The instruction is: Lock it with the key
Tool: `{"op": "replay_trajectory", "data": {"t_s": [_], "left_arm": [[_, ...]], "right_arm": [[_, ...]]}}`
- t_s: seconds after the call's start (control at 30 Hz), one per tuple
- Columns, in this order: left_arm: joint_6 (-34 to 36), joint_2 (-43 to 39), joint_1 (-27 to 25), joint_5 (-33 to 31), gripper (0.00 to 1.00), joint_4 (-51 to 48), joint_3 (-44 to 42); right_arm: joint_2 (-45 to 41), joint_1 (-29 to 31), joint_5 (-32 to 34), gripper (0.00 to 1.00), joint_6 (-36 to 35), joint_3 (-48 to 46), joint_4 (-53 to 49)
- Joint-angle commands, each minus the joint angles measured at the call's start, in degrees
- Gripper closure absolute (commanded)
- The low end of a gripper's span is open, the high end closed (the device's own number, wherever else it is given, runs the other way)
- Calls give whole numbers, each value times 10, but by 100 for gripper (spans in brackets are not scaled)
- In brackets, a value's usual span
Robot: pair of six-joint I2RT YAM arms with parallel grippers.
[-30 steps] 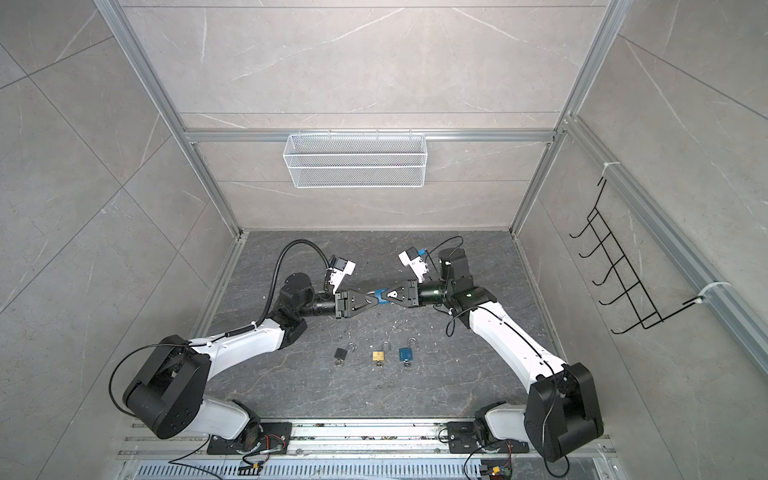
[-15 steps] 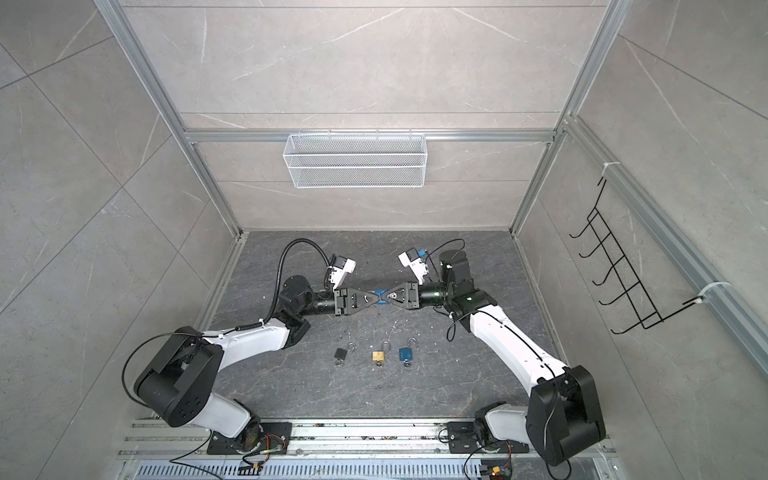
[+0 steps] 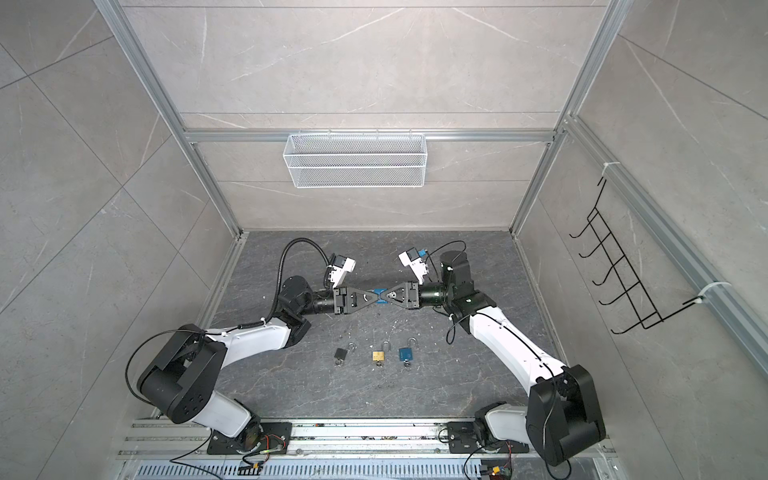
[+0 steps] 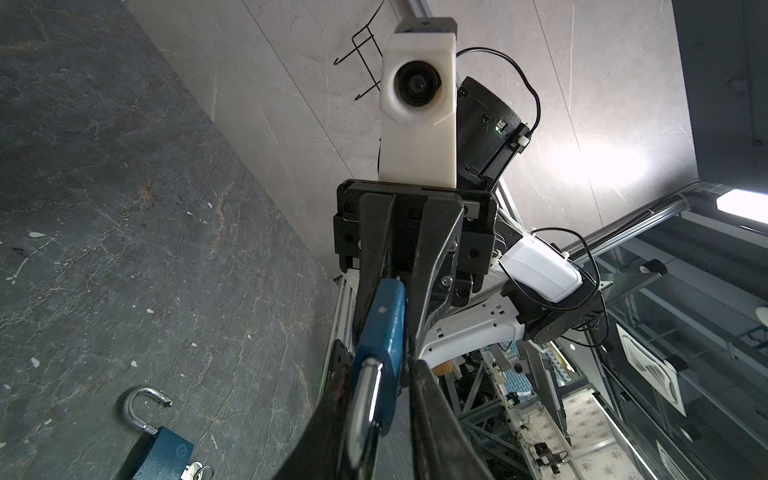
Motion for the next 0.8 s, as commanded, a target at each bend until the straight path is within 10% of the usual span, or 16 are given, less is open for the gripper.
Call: {"op": "replay_trajectory", "data": {"t_s": [0.0,0.4,0.63,0.77], "left_arm": [[-1,0,-6,26,73,62,19],[23,5,-12,13,79,21,34],[48,1,-12,-5,100,-15,29],[108,-24,-9,-32,100,-89,23]], "right_arm": [[11,2,9,100,12,-11,25],[12,11,20,100,1,-18,12],[7,9,47,100,-10,-8,-18],[-8,-13,52,83,-8,-6,-25]]}}
